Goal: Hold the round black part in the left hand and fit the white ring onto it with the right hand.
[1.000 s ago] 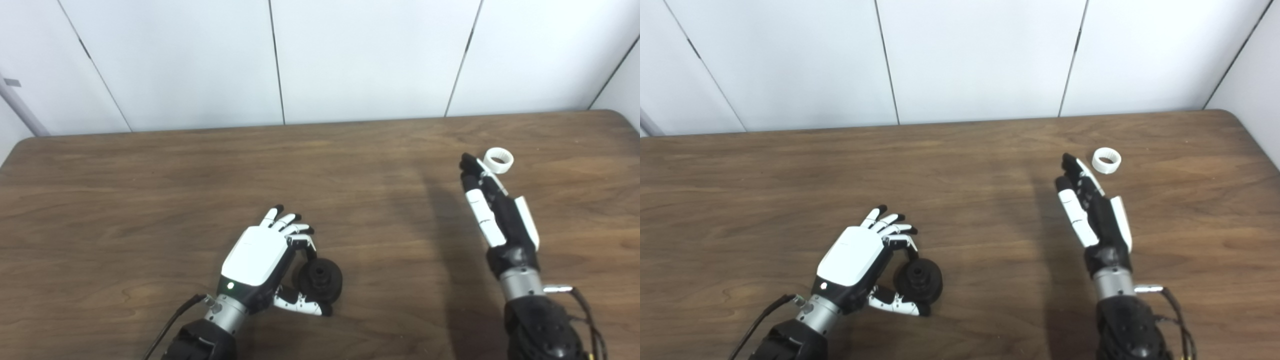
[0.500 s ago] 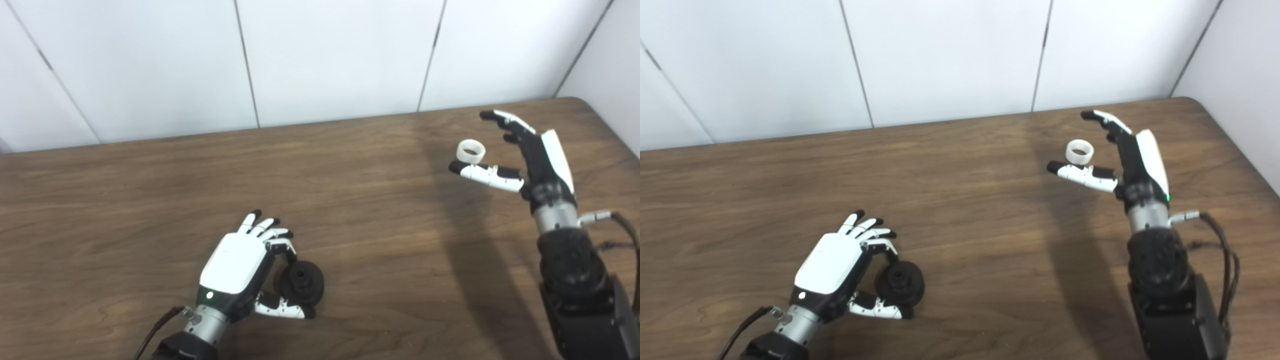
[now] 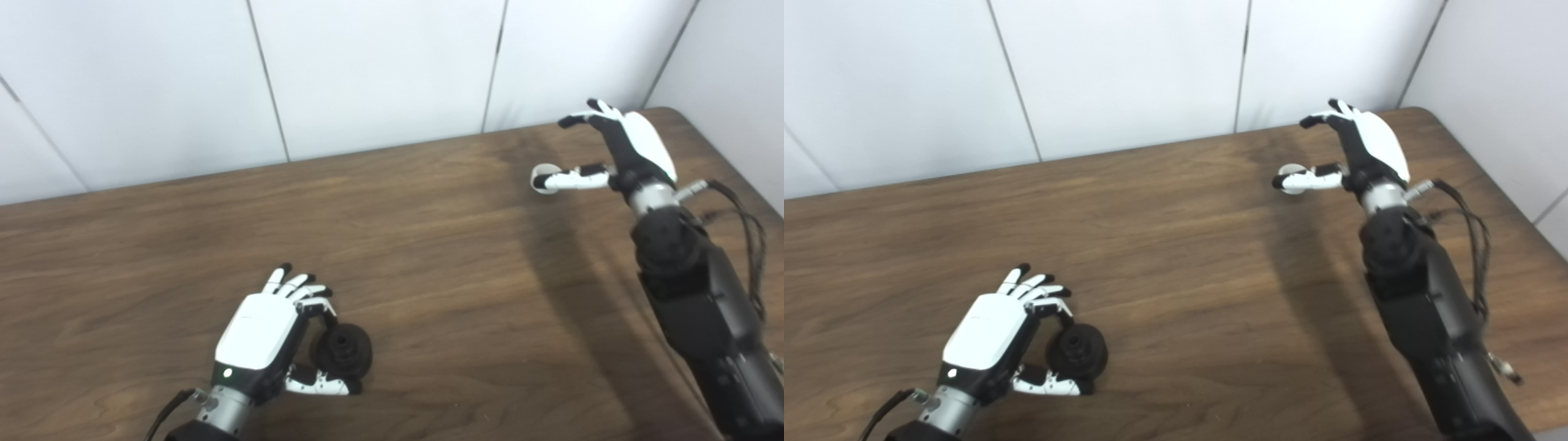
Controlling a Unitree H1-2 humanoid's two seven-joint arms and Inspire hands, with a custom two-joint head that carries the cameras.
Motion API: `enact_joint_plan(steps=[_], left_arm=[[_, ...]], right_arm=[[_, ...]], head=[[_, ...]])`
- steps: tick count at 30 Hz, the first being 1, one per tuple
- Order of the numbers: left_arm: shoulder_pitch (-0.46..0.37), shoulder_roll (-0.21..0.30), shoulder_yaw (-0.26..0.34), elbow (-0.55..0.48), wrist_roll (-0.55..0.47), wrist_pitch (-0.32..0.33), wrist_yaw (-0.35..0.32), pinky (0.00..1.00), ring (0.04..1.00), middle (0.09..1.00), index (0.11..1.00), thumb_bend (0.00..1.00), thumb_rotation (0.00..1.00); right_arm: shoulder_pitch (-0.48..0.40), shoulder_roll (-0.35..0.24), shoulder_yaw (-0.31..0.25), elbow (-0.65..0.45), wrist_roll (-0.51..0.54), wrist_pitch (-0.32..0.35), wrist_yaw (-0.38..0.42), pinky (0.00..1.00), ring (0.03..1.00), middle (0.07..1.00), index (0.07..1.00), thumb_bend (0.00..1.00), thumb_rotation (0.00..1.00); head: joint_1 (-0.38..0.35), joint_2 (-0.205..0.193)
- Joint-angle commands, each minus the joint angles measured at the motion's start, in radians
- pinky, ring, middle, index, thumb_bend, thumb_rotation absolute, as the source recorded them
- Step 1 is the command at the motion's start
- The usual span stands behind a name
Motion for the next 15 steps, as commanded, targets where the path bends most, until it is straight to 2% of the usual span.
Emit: enact_joint_plan(steps=[1,6,15], left_arm=[[-0.005,0.015,0.009,0.004,0.001,-0.011,0.008,1.0,0.885,0.786,0.483,0.52,0.05],[-0.003,0.016,0.013,-0.001,-0.003,-0.017,0.006,1.0,0.882,0.783,0.484,0.52,0.05],[-0.001,0.02,0.016,-0.006,-0.009,-0.016,0.001,1.0,0.88,0.782,0.484,0.52,0.05]], right_arm=[[-0.056,-0.034,0.003,0.021,-0.017,-0.005,-0.001,0.99,1.0,0.981,0.739,0.89,0.25],[-0.111,-0.055,0.04,0.136,-0.054,0.002,0.045,1.0,1.0,0.988,0.742,0.88,0.27],[-0.179,-0.053,0.073,0.235,-0.133,0.002,0.122,0.99,1.0,0.983,0.748,0.88,0.31]], head=[[0.001,0.001],[-0.003,0.0],[-0.006,-0.001]])
